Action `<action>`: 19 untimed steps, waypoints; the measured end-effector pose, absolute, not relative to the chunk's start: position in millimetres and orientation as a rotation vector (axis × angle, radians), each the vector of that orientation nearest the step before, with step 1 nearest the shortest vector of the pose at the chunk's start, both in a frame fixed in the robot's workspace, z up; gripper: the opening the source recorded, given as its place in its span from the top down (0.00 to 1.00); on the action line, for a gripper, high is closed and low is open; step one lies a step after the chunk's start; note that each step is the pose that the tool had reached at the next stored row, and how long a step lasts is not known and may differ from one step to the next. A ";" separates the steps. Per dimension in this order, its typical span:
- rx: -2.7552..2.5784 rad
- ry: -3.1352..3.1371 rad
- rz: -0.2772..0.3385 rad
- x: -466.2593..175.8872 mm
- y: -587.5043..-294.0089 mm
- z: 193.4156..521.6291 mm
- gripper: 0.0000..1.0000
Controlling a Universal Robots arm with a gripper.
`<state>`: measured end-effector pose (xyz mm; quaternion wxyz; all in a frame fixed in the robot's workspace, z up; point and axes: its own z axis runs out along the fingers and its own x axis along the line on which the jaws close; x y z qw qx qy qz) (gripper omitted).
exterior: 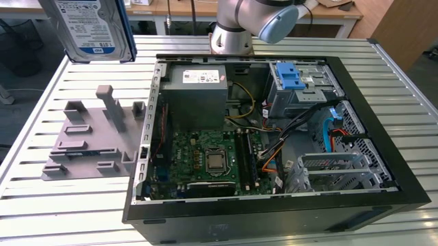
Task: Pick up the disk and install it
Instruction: 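Pick up the disk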
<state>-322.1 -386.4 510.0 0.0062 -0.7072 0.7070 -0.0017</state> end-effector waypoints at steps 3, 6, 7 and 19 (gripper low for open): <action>-2.213 2.212 -0.005 -320.2 -386.4 510.0 0.64; -2.213 2.212 -0.005 -318.2 -386.4 510.0 0.64; -2.213 2.212 -0.005 -317.5 -386.4 510.0 0.64; -2.213 2.212 -0.005 -308.5 -386.5 510.0 0.64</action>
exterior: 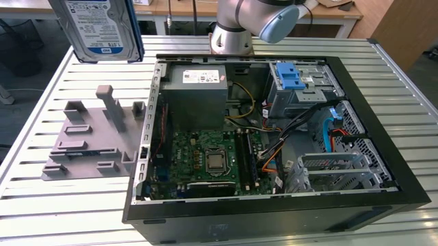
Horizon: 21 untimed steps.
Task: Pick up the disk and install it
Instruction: 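Pick up the disk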
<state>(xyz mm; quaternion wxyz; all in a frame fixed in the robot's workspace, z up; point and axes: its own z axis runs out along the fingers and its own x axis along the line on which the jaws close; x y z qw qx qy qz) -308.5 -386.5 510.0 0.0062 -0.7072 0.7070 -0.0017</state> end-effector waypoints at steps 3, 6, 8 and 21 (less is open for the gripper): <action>-2.213 2.212 -0.005 -306.0 -386.6 510.0 0.64; -2.213 2.212 -0.005 -303.7 -386.7 510.0 0.64; -2.213 2.212 -0.005 -302.4 -386.7 510.0 0.64; -2.213 2.212 -0.005 -294.1 -386.8 510.0 0.64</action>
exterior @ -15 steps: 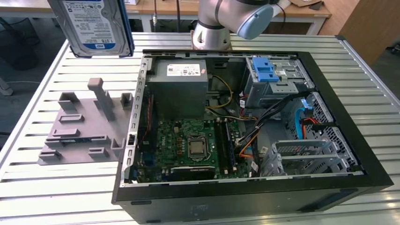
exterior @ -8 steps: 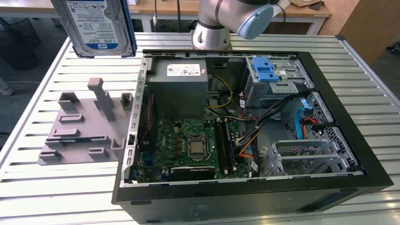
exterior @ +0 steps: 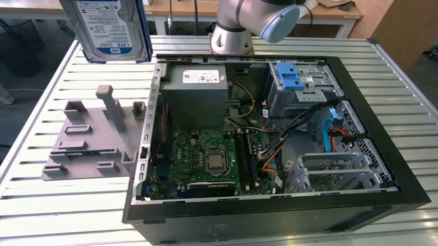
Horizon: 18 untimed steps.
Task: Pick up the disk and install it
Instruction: 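Pick up the disk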
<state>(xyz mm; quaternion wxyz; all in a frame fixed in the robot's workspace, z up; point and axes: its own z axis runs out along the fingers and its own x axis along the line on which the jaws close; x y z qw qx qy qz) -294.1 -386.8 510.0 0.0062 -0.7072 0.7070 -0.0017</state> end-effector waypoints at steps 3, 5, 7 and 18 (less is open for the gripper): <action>-2.213 2.212 -0.005 -291.5 -387.1 510.0 0.64; -2.213 2.212 -0.005 -289.4 -389.4 510.0 0.64; -2.213 2.212 -0.005 -287.4 -393.0 510.1 0.64; -2.213 2.213 -0.005 -274.4 -404.9 510.0 0.64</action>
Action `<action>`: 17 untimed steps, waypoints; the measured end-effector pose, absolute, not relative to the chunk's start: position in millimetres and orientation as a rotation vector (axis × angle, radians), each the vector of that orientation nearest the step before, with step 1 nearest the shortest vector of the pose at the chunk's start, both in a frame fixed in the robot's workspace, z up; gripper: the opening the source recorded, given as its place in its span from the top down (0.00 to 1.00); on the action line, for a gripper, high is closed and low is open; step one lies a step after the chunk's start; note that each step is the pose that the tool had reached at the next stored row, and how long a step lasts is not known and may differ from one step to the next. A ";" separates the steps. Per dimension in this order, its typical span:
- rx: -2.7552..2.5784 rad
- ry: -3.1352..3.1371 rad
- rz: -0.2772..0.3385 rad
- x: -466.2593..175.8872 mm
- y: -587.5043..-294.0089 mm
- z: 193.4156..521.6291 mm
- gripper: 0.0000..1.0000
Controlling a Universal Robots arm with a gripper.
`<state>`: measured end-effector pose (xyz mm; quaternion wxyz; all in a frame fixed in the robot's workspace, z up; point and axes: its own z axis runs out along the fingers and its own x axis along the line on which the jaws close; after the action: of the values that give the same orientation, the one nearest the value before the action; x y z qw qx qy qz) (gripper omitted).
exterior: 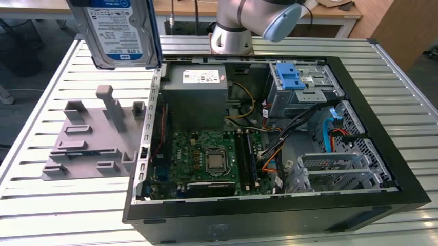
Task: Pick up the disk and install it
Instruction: 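Pick up the disk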
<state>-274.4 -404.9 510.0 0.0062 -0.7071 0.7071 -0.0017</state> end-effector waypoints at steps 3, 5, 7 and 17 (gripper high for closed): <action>-2.213 2.213 -0.005 -270.5 -405.7 510.0 0.64; -2.212 2.213 -0.005 -268.1 -406.7 510.0 0.64; -2.212 2.214 -0.005 -265.8 -408.3 510.0 0.64; -2.205 2.220 -0.005 -261.5 -420.4 510.0 0.64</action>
<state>-261.5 -420.4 510.0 0.0062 -0.7046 0.7096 -0.0017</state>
